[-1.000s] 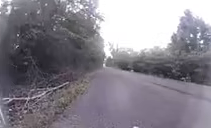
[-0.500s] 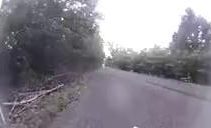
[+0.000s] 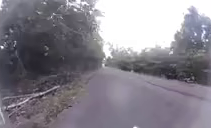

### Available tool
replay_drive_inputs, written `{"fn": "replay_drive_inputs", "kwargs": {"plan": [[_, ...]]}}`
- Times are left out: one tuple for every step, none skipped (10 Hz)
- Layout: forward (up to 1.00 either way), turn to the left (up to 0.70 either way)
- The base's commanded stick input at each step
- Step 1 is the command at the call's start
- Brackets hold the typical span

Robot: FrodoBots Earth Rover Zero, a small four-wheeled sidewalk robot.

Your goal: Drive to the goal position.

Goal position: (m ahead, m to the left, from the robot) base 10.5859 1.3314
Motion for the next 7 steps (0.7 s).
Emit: {"fn": "replay_drive_inputs", "kwargs": {"plan": [[0.70, 0.00], [0.70, 0.00], [0.70, 0.00], [0.70, 0.00], [0.70, 0.00], [0.70, 0.00], [0.70, 0.00]]}}
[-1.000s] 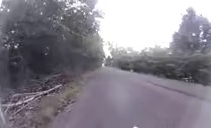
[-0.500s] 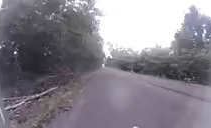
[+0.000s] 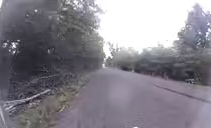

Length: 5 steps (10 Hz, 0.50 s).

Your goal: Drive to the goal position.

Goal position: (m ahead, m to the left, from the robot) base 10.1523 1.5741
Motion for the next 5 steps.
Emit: {"fn": "replay_drive_inputs", "kwargs": {"plan": [[0.70, 0.00], [0.70, 0.00], [0.70, 0.00], [0.70, 0.00], [0.70, 0.00]]}}
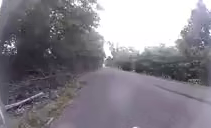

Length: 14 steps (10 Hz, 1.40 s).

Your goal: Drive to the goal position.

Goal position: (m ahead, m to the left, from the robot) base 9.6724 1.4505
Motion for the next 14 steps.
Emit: {"fn": "replay_drive_inputs", "kwargs": {"plan": [[0.70, 0.00], [0.70, 0.00], [0.70, 0.00], [0.70, 0.00], [0.70, 0.00], [0.70, 0.00], [0.70, 0.00], [0.70, 0.00], [0.70, 0.00], [0.70, 0.00], [0.70, 0.00], [0.70, 0.00], [0.70, 0.00], [0.70, 0.00]]}}
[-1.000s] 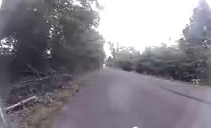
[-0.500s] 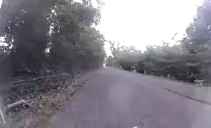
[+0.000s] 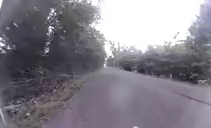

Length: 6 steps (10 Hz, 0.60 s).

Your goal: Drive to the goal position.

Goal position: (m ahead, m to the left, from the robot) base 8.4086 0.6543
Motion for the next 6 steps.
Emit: {"fn": "replay_drive_inputs", "kwargs": {"plan": [[0.70, 0.00], [0.70, 0.00], [0.70, 0.00], [0.70, 0.00], [0.70, 0.00], [0.70, 0.00]]}}
